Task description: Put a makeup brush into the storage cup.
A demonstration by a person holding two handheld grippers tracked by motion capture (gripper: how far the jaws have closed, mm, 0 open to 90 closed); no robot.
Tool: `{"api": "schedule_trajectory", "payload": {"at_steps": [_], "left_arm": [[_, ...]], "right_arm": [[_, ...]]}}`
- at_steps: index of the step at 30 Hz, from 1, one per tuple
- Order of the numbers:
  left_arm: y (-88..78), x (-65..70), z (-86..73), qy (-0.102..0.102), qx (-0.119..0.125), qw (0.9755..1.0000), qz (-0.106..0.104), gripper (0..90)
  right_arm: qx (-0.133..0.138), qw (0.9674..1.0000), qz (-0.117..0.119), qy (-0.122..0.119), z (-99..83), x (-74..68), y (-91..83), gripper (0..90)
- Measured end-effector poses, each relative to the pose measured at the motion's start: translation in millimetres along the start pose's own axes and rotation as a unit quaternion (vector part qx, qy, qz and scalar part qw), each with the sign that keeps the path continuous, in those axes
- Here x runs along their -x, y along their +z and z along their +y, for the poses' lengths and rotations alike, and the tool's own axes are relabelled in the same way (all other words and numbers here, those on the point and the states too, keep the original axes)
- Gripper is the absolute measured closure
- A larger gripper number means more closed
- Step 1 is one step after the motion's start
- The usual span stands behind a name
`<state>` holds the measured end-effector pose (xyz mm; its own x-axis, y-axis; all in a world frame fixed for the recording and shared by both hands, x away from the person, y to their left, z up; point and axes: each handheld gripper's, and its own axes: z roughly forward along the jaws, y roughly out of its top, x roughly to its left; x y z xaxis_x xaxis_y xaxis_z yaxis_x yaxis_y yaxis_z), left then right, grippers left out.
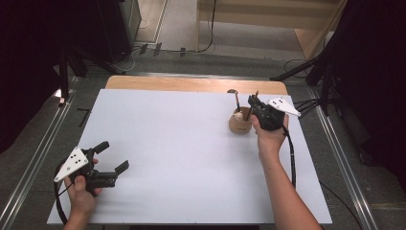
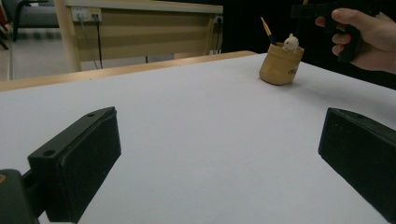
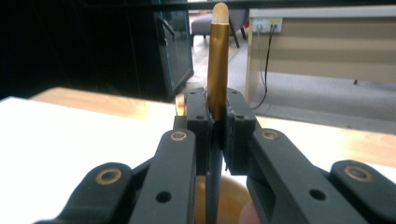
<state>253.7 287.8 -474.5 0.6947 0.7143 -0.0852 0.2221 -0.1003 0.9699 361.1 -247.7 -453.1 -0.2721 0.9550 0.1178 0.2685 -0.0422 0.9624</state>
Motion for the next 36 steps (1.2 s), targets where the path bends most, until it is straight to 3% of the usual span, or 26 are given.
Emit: {"api": "schedule_trajectory", "payload": {"at_steps": [4,9,12,17,19,20,23,27,28,29,33,36], "left_arm": [[-0.5,0.1,0.1,0.001,0.000,1.0000,0.003,0.0],[-0.9,0.0,0.0,0.001,0.001,1.0000,0.005,0.0],[-0.6,-0.3,-0.1,0.001,0.001,1.0000,0.004,0.0],[-0.3,-0.7,-0.3,0.002,0.000,1.0000,0.004,0.0],[-0.3,-0.5,-0.3,0.002,-0.001,1.0000,0.004,0.0],[-0.1,-0.5,-0.3,0.002,0.000,1.0000,0.004,0.0],[0.0,0.0,-0.3,0.002,0.000,1.0000,0.004,0.0],[0.0,0.3,0.0,0.002,0.000,1.0000,0.004,0.0],[0.1,0.3,0.0,0.002,0.000,1.0000,0.004,0.0],[0.2,0.3,0.0,0.003,0.000,1.0000,0.004,0.0],[0.4,0.5,0.1,0.004,0.000,1.0000,0.004,0.0],[0.5,0.2,-0.1,0.004,-0.001,1.0000,0.004,0.0]], "right_arm": [[-0.021,0.9997,-0.011,0.002,-10.6,1.1,2.4,84.1],[-0.028,0.9995,-0.016,0.007,-17.8,3.4,2.4,83.7],[-0.030,0.9993,-0.020,0.009,-19.1,5.4,0.2,77.6],[-0.032,0.9993,-0.020,0.009,-14.2,7.9,-9.6,58.2],[-0.033,0.9992,-0.018,0.011,-13.4,8.1,-11.5,55.5],[-0.035,0.9992,-0.017,0.007,-11.9,8.4,-15.1,48.5],[-0.037,0.9992,-0.017,0.008,-11.0,8.5,-19.6,42.7],[-0.043,0.9989,-0.011,0.013,-11.2,10.1,-28.5,24.3],[-0.045,0.9988,-0.010,0.015,-12.3,11.3,-32.9,13.7],[-0.048,0.9988,-0.005,0.012,-13.6,12.4,-35.3,9.3],[-0.050,0.9986,0.011,0.008,-17.5,16.0,-41.5,0.0],[-0.053,0.9984,0.018,0.002,-22.6,17.6,-47.5,0.0]]}}
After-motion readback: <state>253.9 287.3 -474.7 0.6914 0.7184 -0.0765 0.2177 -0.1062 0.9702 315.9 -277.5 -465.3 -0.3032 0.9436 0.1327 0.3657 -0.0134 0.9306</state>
